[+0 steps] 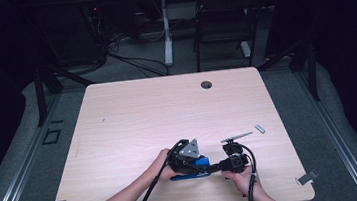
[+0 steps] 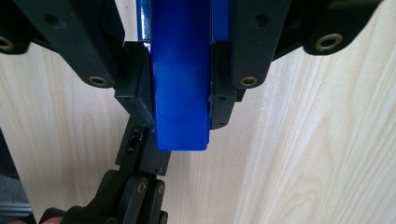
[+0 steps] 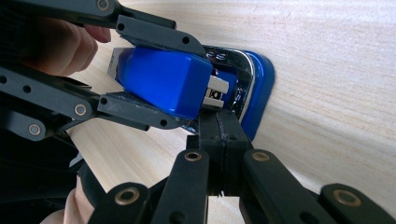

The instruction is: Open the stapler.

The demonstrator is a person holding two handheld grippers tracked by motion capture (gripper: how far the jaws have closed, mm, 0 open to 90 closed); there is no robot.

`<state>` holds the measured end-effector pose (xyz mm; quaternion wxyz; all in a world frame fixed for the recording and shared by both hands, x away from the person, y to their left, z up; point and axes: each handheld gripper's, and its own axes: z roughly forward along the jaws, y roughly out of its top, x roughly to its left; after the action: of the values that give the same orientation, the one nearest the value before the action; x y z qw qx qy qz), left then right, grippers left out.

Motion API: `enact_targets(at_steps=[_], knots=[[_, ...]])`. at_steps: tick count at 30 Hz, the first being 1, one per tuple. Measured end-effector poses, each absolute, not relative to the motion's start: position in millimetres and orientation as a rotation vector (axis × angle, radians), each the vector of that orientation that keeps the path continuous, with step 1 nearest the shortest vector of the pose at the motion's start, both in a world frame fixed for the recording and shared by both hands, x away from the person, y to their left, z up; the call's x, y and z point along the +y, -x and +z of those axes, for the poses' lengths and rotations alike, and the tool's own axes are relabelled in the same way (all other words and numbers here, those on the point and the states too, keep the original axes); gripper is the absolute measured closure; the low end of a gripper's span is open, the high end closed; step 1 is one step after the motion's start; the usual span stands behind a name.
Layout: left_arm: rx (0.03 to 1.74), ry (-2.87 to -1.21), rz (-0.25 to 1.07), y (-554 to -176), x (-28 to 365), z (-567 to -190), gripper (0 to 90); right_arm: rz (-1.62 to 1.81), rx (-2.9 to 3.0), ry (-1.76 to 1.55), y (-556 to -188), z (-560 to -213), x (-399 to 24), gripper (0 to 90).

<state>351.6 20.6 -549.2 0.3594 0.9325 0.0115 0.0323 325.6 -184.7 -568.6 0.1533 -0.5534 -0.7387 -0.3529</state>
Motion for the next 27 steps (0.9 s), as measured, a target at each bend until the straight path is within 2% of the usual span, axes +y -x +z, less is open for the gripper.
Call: enact_targets(at_steps=[7, 11, 15, 27], knots=[[0.054, -2.418, 0.052, -354, 18, -550, 64.6, -1.019, -2.023, 1.671, -329, -571, -194, 90.0], [0.062, -2.432, 0.050, -352, 14, -552, 59.8, -1.021, -2.022, 1.653, -332, -570, -198, 90.0], [0.066, -2.426, 0.057, -353, 13, -553, 65.0, -1.015, -2.004, 1.667, -333, -573, -196, 90.0], [0.045, -2.383, 0.064, -353, 18, -554, 66.1, -1.029, -2.119, 1.650, -330, -567, -189, 90.0]])
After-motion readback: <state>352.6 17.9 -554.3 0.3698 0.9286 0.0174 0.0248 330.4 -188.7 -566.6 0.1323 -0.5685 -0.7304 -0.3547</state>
